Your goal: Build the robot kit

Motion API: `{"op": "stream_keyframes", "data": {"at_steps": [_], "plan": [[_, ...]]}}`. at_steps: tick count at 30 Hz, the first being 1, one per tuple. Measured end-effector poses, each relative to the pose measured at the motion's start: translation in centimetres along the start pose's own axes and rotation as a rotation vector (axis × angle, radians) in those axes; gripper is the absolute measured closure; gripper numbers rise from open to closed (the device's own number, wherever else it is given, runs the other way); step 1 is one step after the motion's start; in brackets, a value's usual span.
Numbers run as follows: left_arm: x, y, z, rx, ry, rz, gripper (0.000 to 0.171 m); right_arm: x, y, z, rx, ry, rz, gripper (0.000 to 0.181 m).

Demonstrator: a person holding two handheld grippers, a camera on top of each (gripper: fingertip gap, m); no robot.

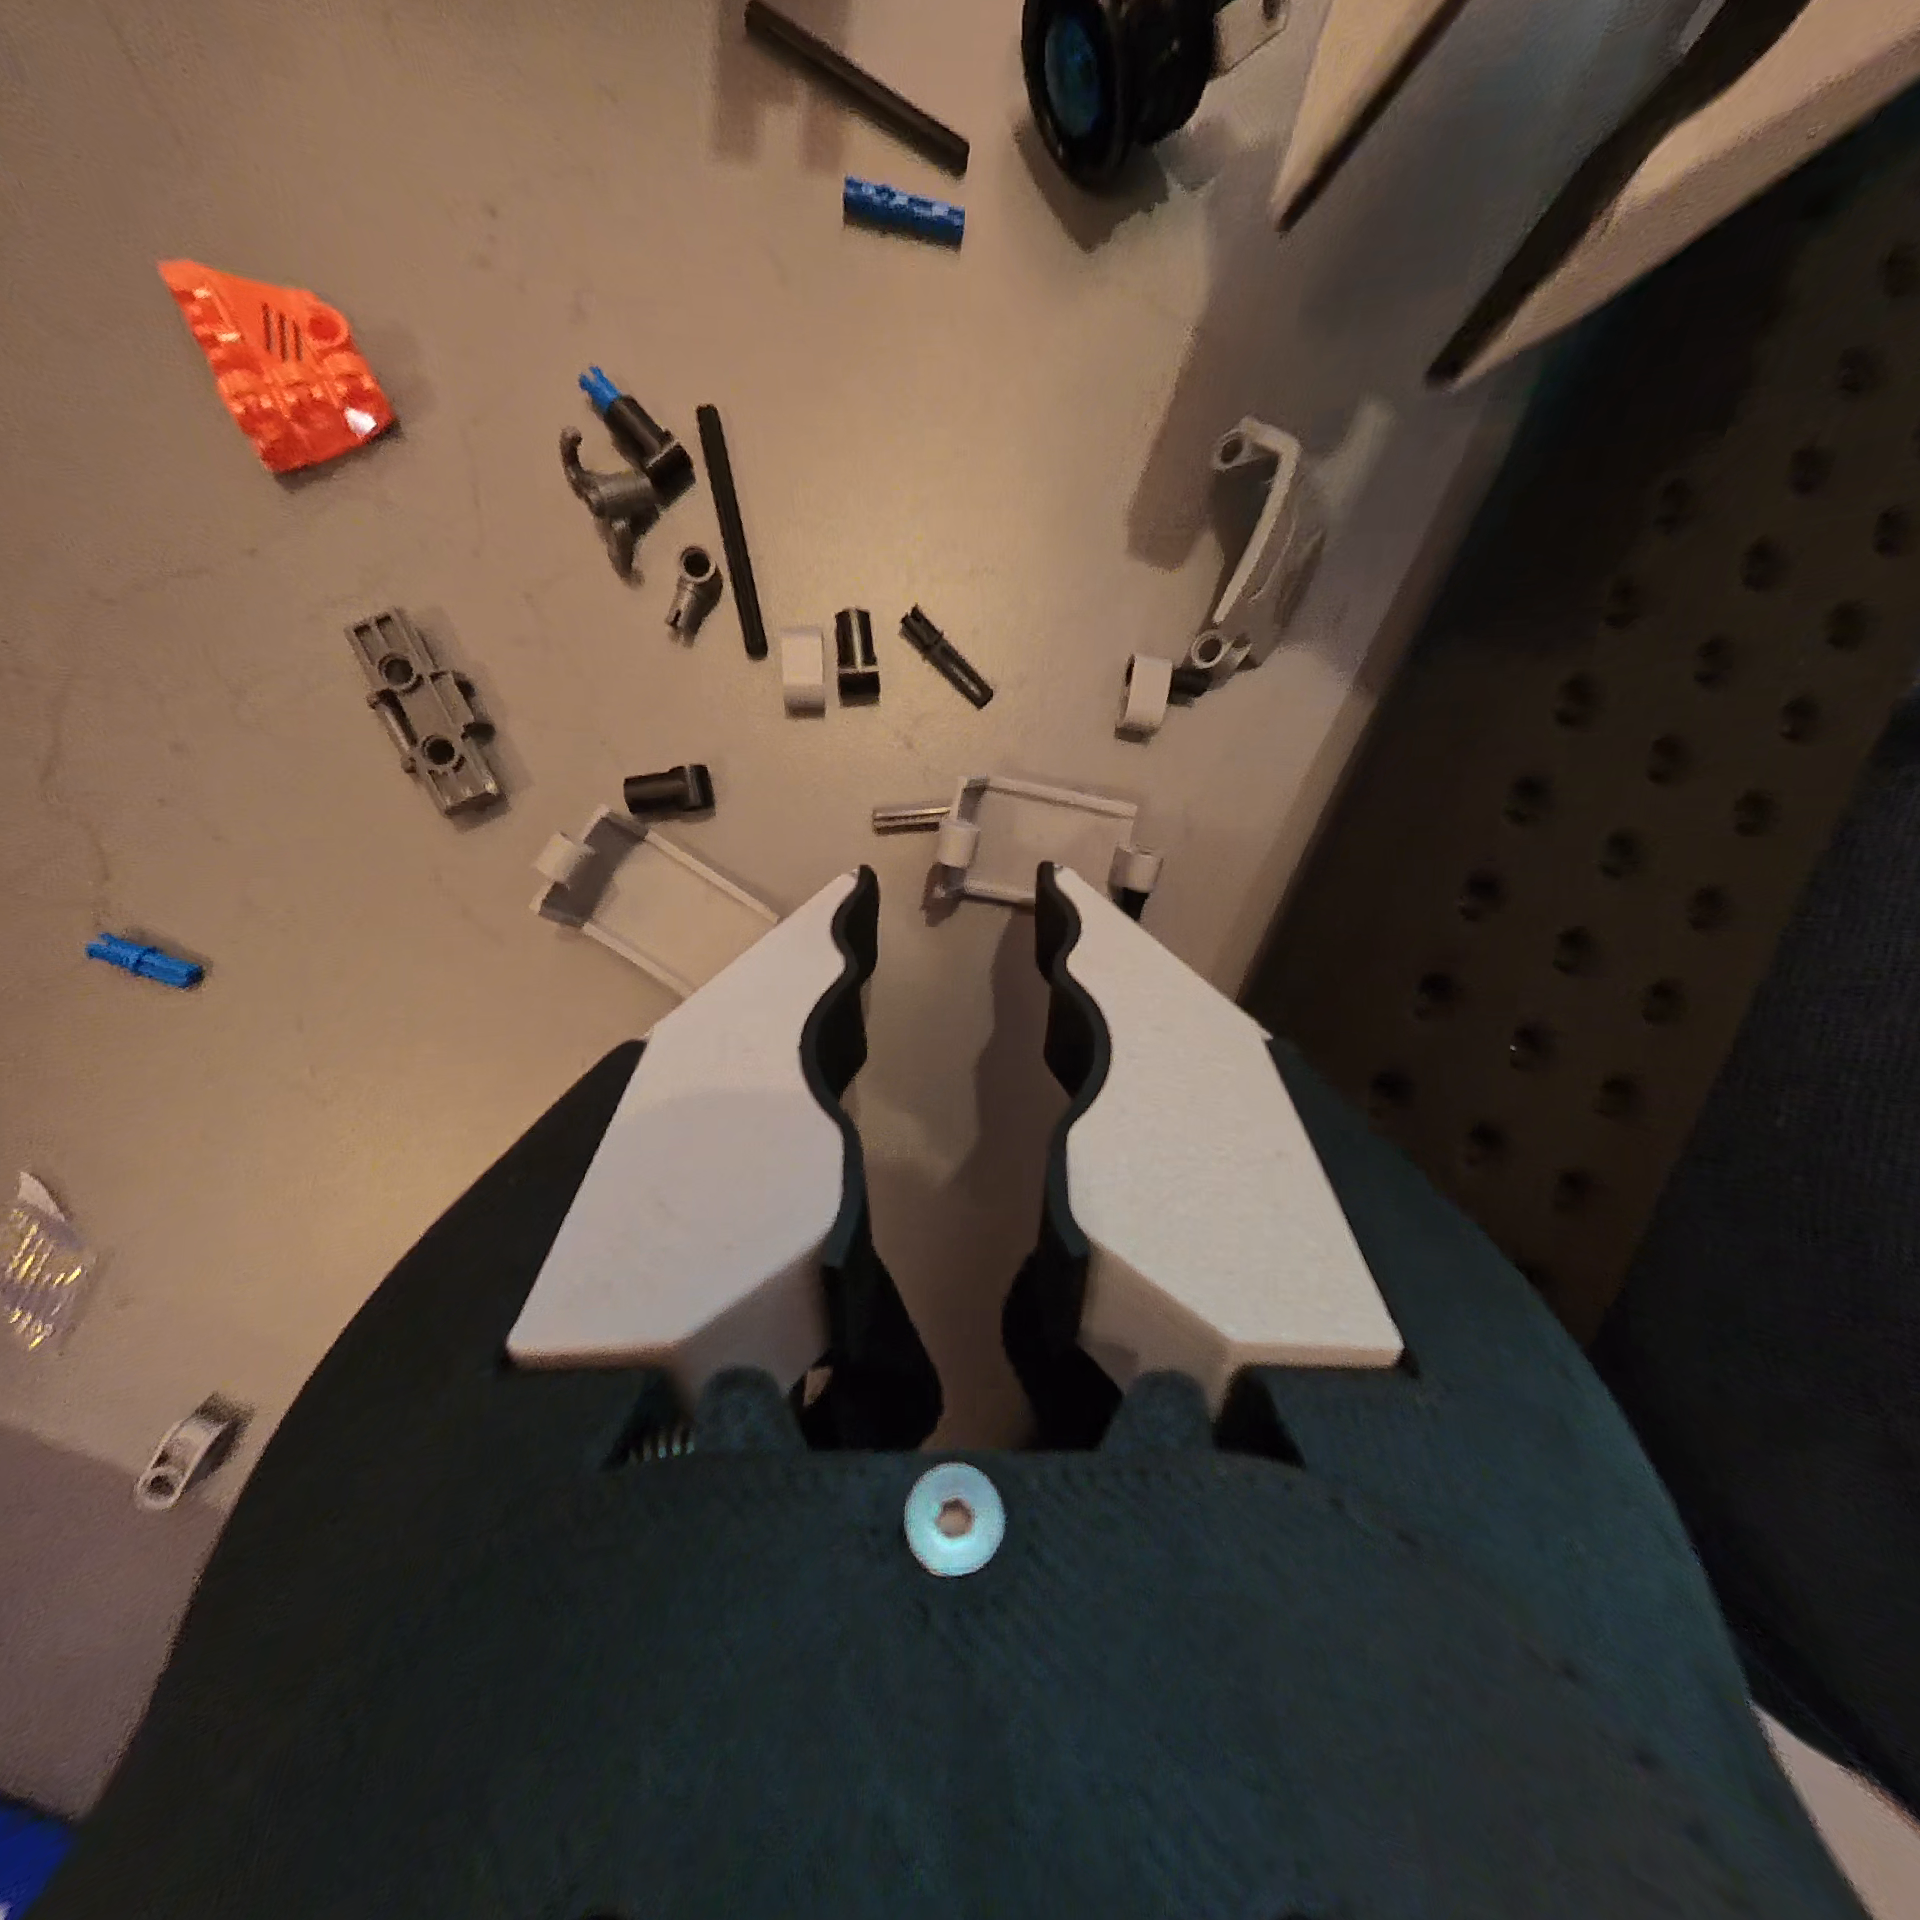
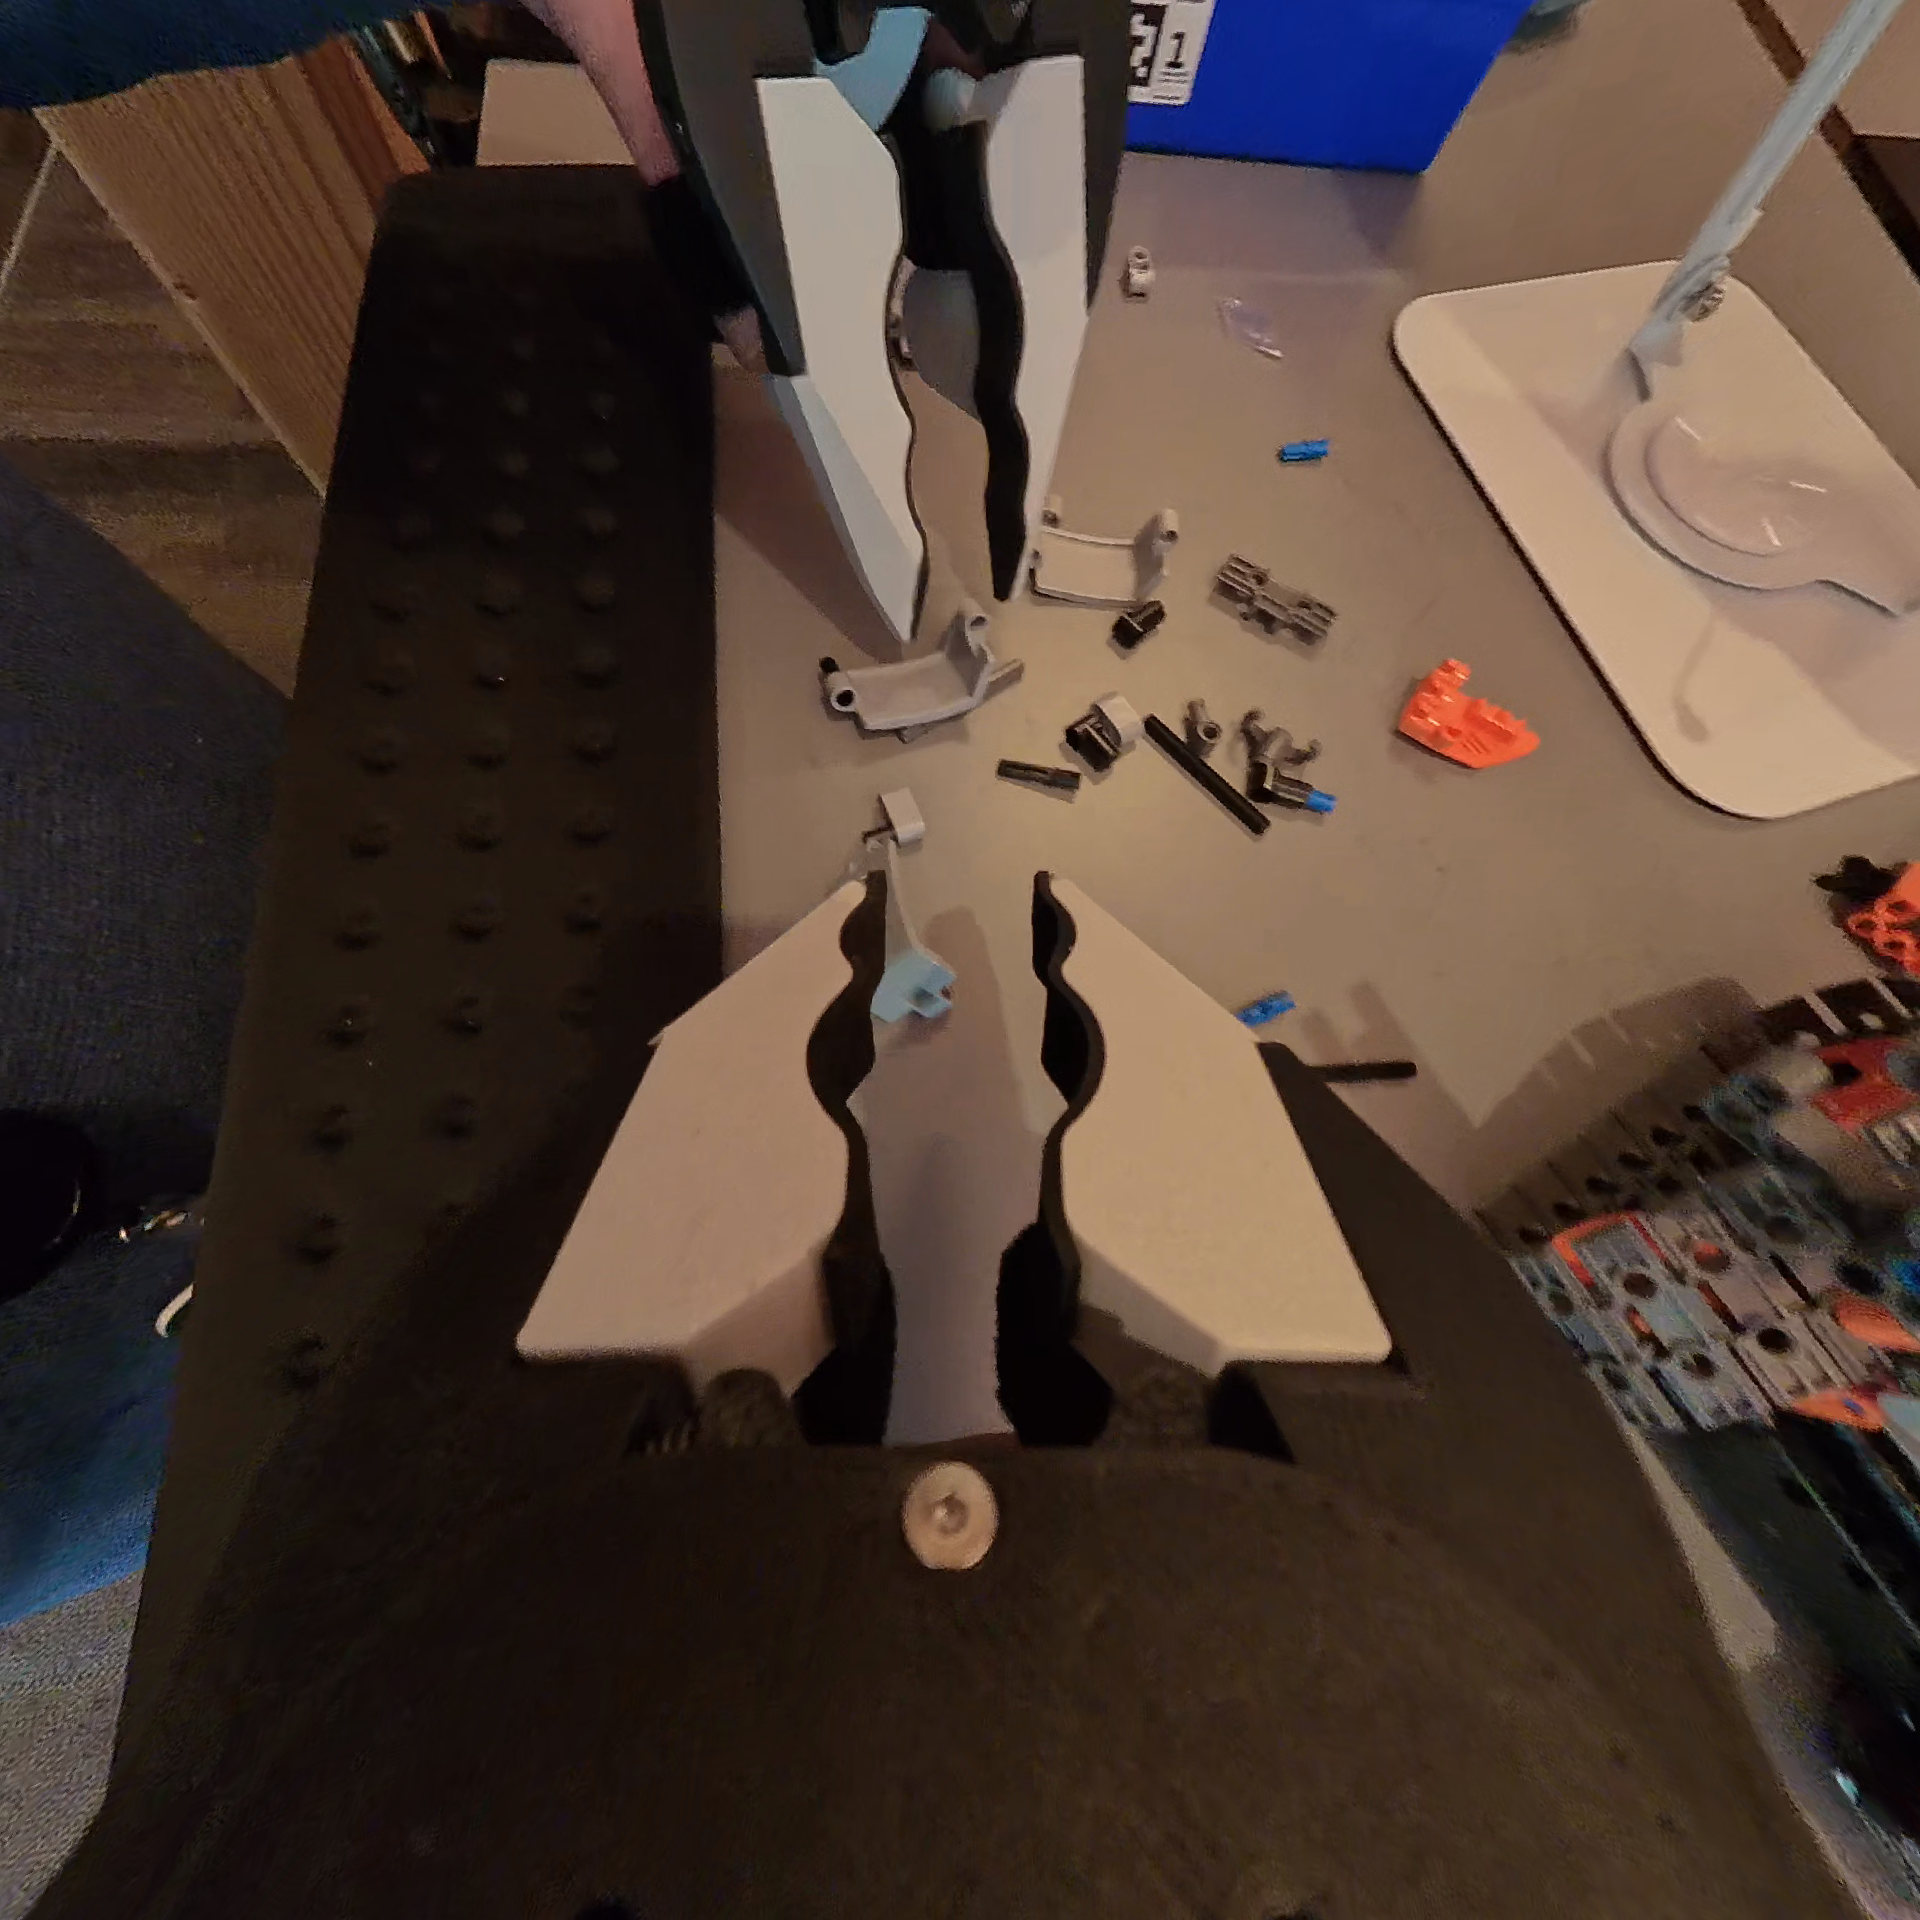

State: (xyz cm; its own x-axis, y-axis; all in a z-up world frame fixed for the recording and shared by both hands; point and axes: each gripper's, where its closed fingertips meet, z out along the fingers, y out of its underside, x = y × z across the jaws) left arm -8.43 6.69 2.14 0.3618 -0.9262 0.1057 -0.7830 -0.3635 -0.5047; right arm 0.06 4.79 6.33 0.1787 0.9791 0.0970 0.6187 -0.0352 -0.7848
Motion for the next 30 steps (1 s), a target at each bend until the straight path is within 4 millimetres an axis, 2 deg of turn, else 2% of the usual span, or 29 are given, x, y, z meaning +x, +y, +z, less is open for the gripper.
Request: {"op": "stream_keyframes", "data": {"at_steps": [3,5,6,10,14,17,19,23,27,30], "plan": [[0.1,-0.5,0.7,0.04,-0.016,0.013,0.148,-0.8,-0.2,1.4,-0.037,-0.009,-0.03,0.155],[0.2,-0.3,1.1,0.042,-0.017,0.033,0.167,-1.0,-0.7,1.9,-0.023,-0.017,-0.035,0.156],[0.2,-0.3,1.0,0.046,-0.025,0.035,0.167,-1.1,-0.9,2.1,-0.015,-0.026,-0.027,0.156],[0.2,0.9,-0.5,0.018,-0.052,0.03,0.167,-0.6,-1.1,2.3,-0.027,-0.013,-0.023,0.157],[-1.5,2.8,-1.9,-0.063,-0.157,-0.016,0.167,-0.3,-1.1,2.5,-0.043,-0.01,-0.021,0.155],[-1.9,3.1,-1.4,-0.076,-0.181,-0.056,0.167,0.3,-1.2,2.3,-0.043,0.003,-0.004,0.154],[-2.0,3.1,-1.1,-0.07,-0.196,-0.061,0.157,0.8,-1.0,1.9,-0.05,0.021,0.002,0.152],[-1.3,3.1,-2.3,0.002,-0.127,-0.106,0.143,1.9,-0.8,0.9,-0.052,0.055,0.022,0.152],[-3.6,3.6,-4.4,0.069,-0.177,-0.172,0.143,2.6,-0.5,-0.2,-0.045,0.09,0.048,0.151],[-4.7,4.0,-4.2,0.055,-0.206,-0.166,0.147,2.9,-0.4,-0.8,-0.024,0.101,0.069,0.152]]}}
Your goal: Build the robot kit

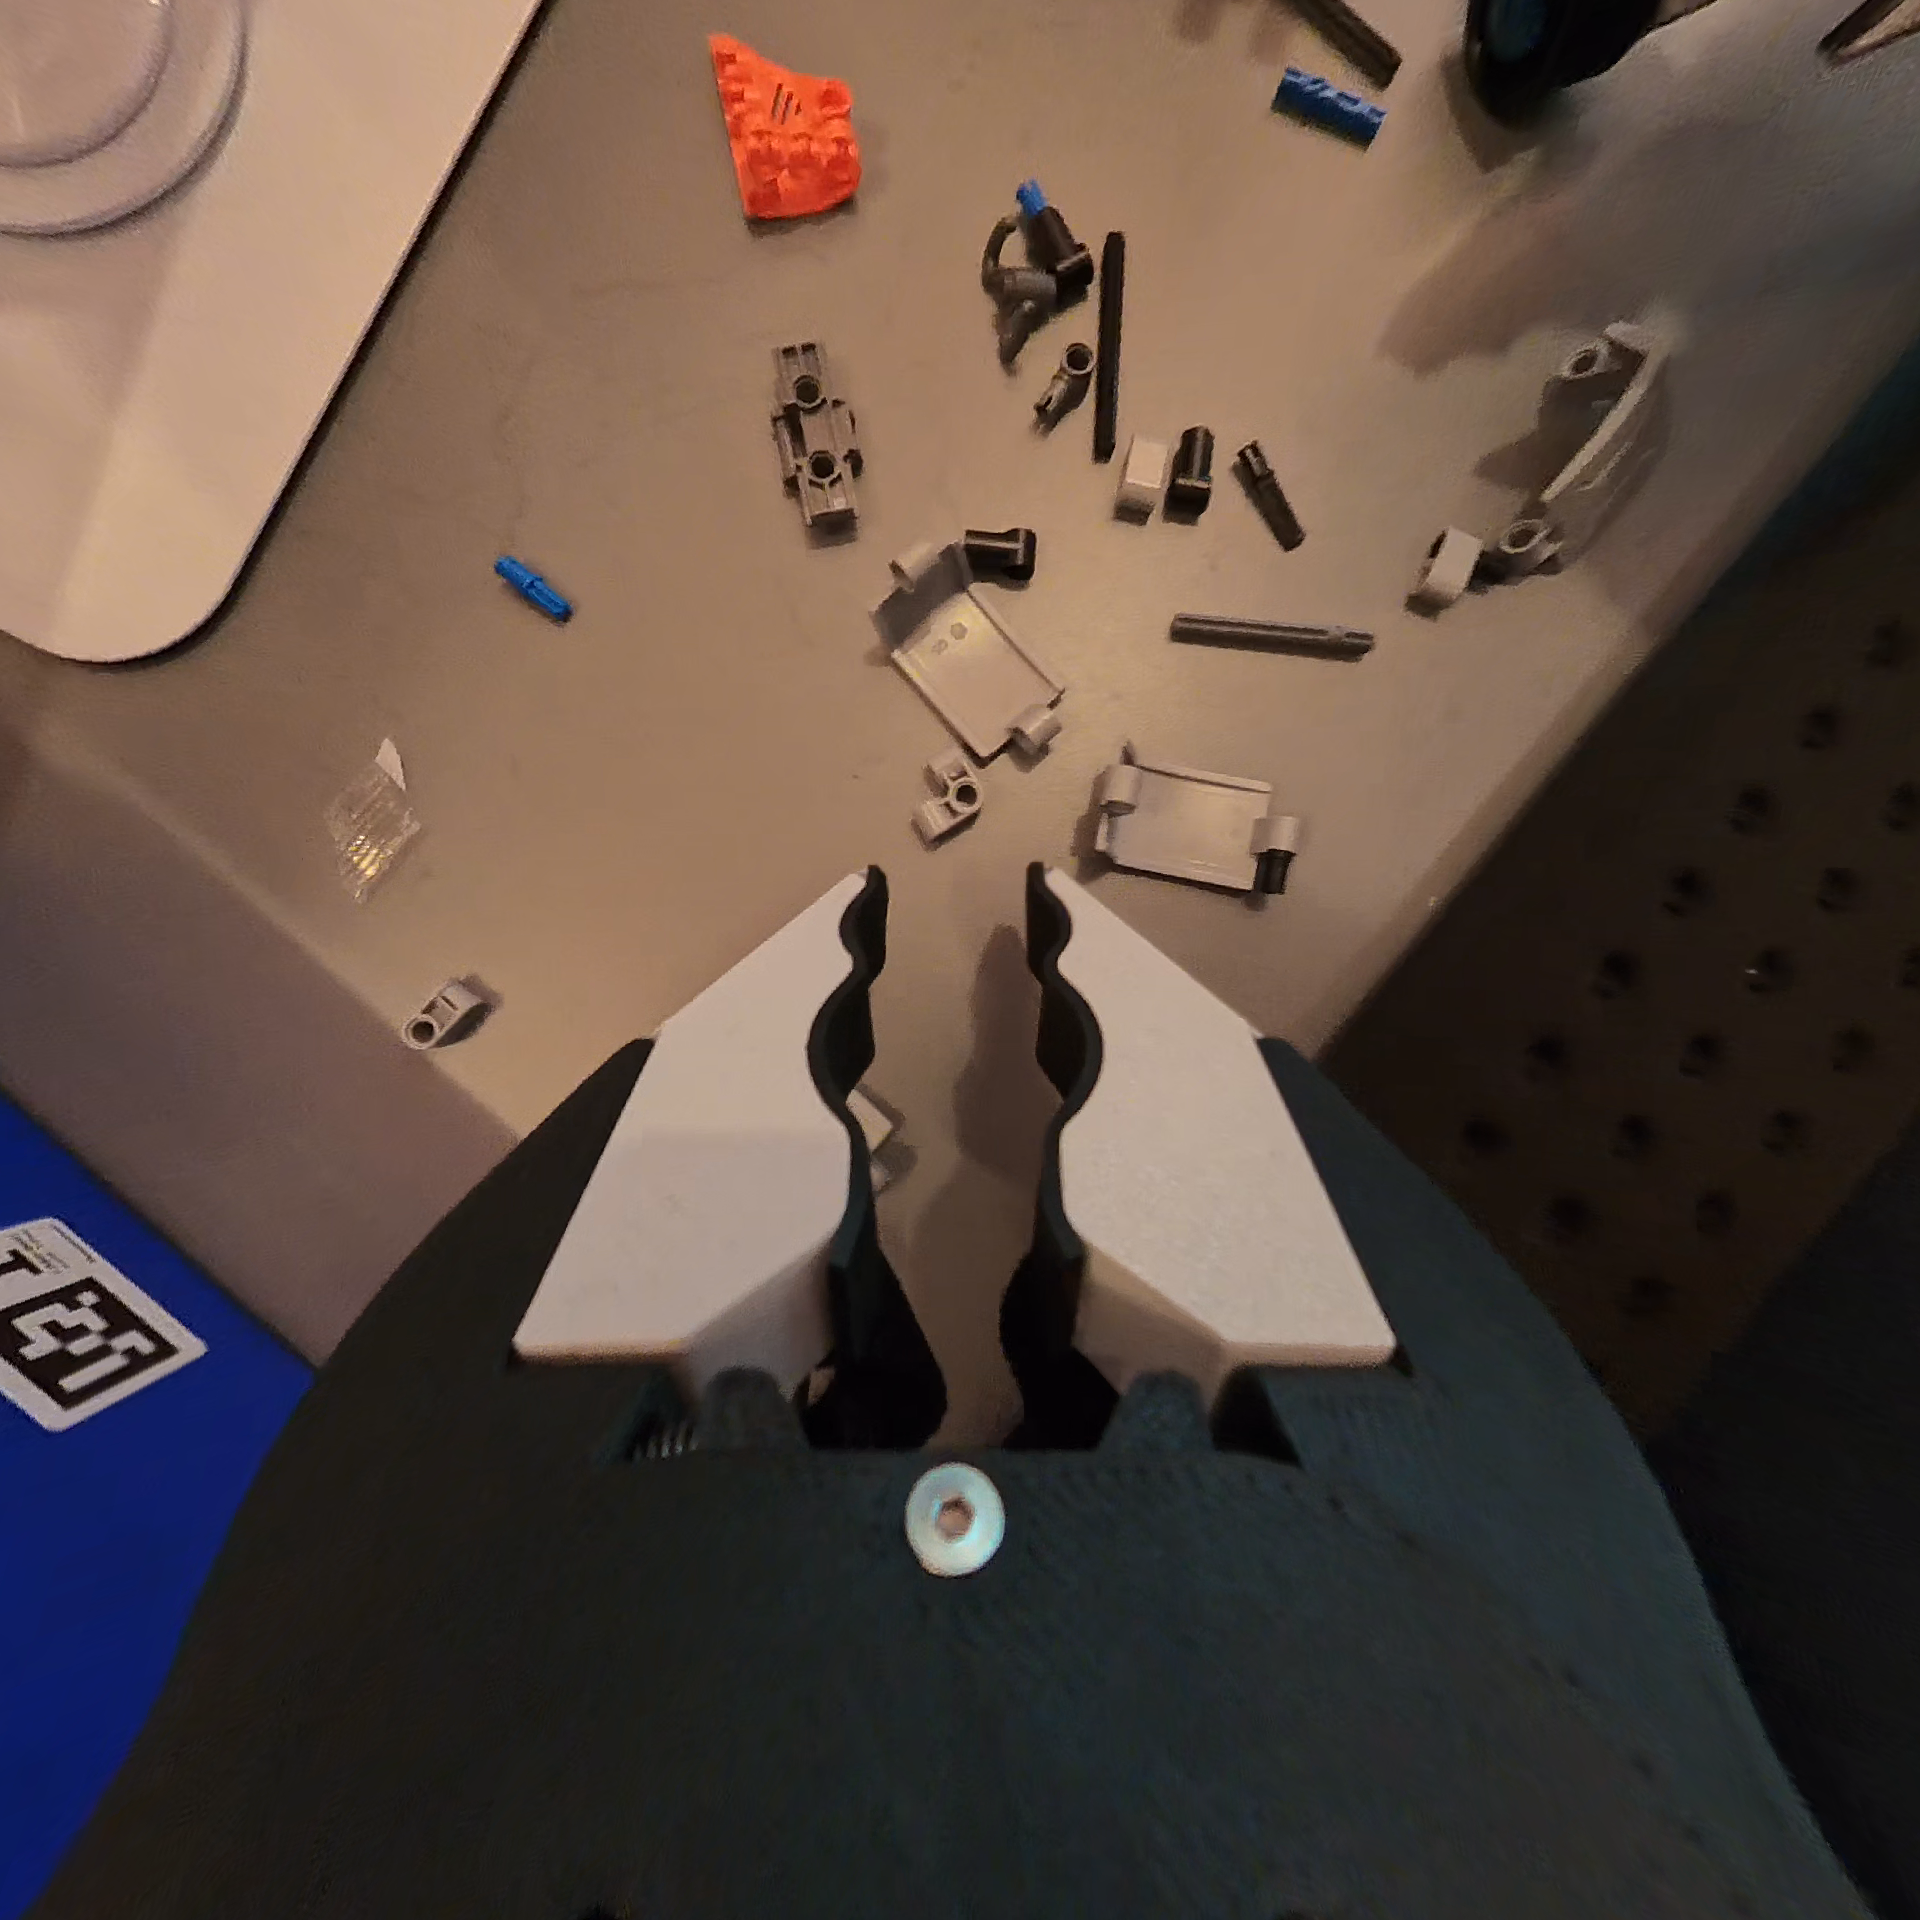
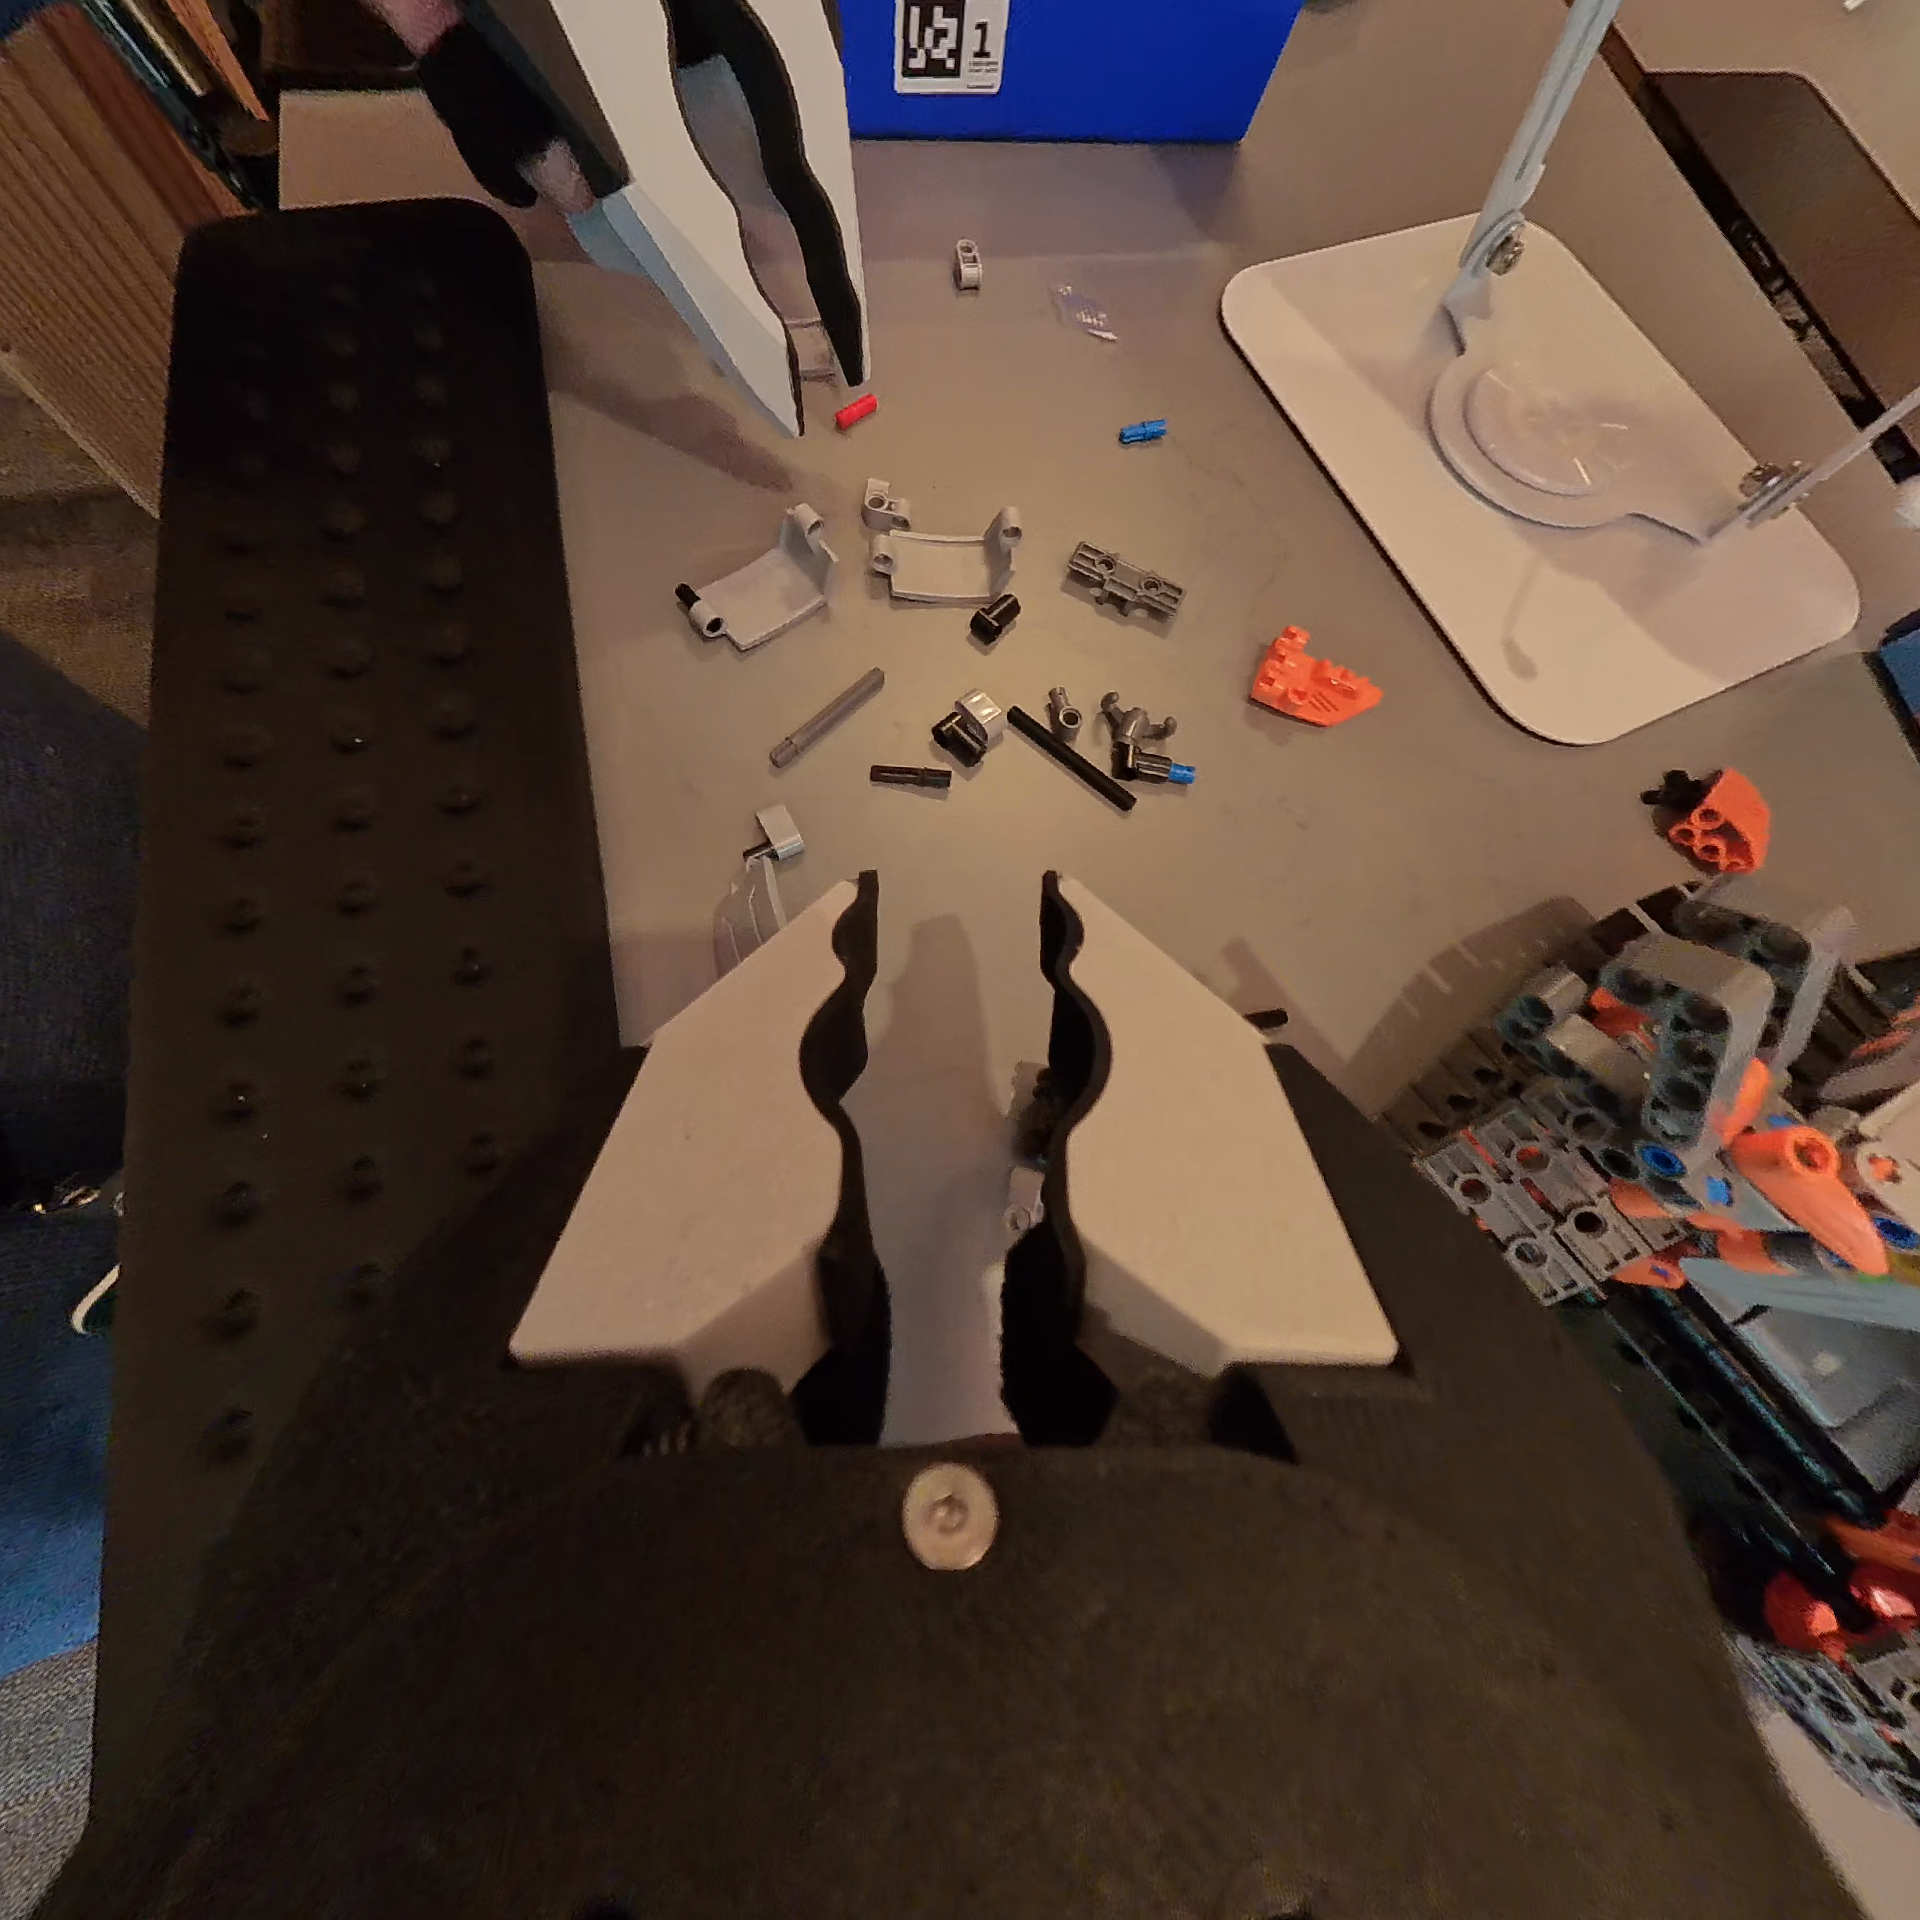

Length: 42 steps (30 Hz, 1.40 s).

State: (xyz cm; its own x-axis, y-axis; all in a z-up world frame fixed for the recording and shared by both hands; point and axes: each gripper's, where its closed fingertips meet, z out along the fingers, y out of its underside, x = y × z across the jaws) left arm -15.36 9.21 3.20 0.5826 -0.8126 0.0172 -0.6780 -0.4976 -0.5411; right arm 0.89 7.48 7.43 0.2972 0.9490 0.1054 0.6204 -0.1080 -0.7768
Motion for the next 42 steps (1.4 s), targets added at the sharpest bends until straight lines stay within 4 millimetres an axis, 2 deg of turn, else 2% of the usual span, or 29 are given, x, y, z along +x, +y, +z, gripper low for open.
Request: {"op": "stream_keyframes", "data": {"at_steps": [3,7,12,19,23,26,30,34,36,39,42], "plan": [[-0.4,0.1,0.0,-0.007,-0.023,0.015,0.147,0.4,0.5,-0.5,-0.011,0.021,0.01,0.152],[-0.6,0.2,-1.4,0.021,-0.028,0.007,0.146,1.1,1.7,-2.0,-0.022,0.049,0.055,0.152],[-0.3,1.2,-2.7,0.029,-0.022,-0.014,0.146,0.6,2.7,-2.9,-0.04,0.025,0.078,0.154],[0.7,3.2,-4.0,0.032,-0.01,-0.042,0.146,-2.5,2.3,-1.0,-0.059,-0.084,0.023,0.153],[0.2,4.4,-4.8,0.046,-0.038,-0.08,0.145,-3.5,2.5,1.0,-0.107,-0.113,-0.021,0.15],[-0.2,4.3,-5.1,0.094,-0.065,-0.103,0.146,-4.0,1.7,2.1,-0.094,-0.128,-0.04,0.15],[1.5,2.4,-4.1,0.125,-0.024,-0.017,0.146,-4.3,0.9,3.1,-0.112,-0.149,-0.056,0.152],[2.8,1.7,-2.4,0.093,0.012,0.056,0.145,-4.7,2.2,3.8,-0.2,-0.179,-0.063,0.153],[3.5,1.5,-1.7,0.093,0.051,0.082,0.142,-4.9,2.0,4.1,-0.189,-0.185,-0.062,0.154],[3.2,1.3,-1.0,0.082,0.048,0.099,0.142,-5.2,1.1,4.8,-0.175,-0.187,-0.047,0.153],[3.2,0.8,-0.7,0.1,0.054,0.099,0.143,-5.4,1.5,5.8,-0.228,-0.191,-0.054,0.154]]}}
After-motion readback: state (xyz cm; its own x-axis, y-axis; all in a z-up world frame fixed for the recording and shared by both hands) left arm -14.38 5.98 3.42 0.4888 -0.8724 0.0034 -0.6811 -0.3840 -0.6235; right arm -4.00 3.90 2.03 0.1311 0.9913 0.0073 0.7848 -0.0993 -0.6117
